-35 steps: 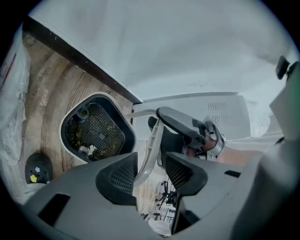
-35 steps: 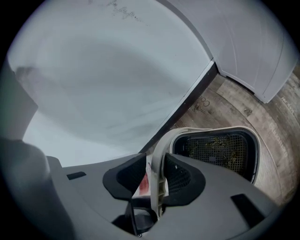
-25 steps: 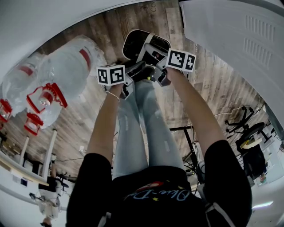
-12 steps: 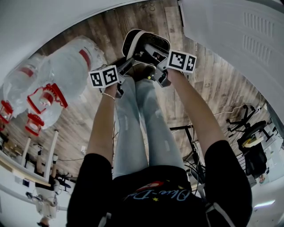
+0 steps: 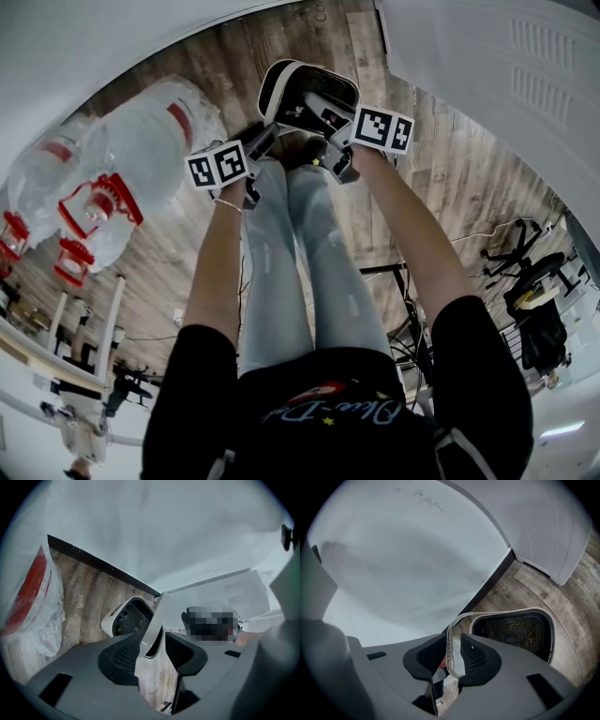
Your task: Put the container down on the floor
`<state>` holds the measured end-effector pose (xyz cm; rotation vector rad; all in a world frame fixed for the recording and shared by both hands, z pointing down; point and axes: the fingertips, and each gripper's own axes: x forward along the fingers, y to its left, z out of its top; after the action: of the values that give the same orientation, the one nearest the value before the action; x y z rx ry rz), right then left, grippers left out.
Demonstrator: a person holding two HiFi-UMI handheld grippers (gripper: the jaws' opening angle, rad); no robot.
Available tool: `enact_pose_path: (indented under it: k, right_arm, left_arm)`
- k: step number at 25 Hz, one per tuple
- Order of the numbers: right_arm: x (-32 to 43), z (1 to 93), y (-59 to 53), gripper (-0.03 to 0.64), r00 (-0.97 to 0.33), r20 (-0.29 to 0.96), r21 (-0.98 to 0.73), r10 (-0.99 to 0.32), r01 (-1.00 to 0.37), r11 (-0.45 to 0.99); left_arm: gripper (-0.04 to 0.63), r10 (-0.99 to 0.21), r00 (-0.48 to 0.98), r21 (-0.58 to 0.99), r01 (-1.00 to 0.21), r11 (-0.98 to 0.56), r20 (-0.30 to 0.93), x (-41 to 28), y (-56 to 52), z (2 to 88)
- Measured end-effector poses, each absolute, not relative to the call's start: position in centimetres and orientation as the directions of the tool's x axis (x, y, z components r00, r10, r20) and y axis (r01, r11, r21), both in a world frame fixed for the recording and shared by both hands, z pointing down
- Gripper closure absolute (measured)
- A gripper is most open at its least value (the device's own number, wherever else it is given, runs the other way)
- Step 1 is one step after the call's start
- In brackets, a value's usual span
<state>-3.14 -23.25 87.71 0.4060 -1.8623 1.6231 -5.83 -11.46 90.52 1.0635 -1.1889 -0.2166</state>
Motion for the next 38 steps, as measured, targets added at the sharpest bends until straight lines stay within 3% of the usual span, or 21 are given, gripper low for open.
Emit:
enact_pose_path:
  k: [9,17,22,25,38]
  right_arm:
    - [-2.6,87.2,-23.4,0.534,-0.757,0.638,-0.768,0.143,-0.610,0.197]
    - [-2.5,85.9,-23.2,0.535,-0.764,0.634,-0.771,0.122,-0.609,0.186]
    - [-2.5,83.9,-23.0,0.570,-0.788,0.609,-0.791,0.095,-0.593,0.153]
    - [-2.7,82.0,-22.6,0.593,-0.808,0.584,-0.809,0.078,-0.573,0.130]
    - [-0.8,71.7,-22.8,0.617,-0.818,0.573,-0.786,-0.048,-0.565,0.249]
  left_arm:
    - [0.437,-0.633,0.398,0.747,-0.384,0.542,0.664,-5.8,-10.3,90.1]
    - [0.451,-0.679,0.400,0.782,-0.415,0.464,0.616,-5.8,-11.4,88.1]
    - [0.528,-0.684,0.419,0.774,-0.524,0.355,0.597,-5.8,-12.2,85.5]
    - [0.558,-0.686,0.432,0.785,-0.514,0.346,0.585,-5.6,-12.3,84.2]
    - [0.581,-0.786,0.452,0.838,-0.526,0.145,0.421,-5.4,-15.0,72.2]
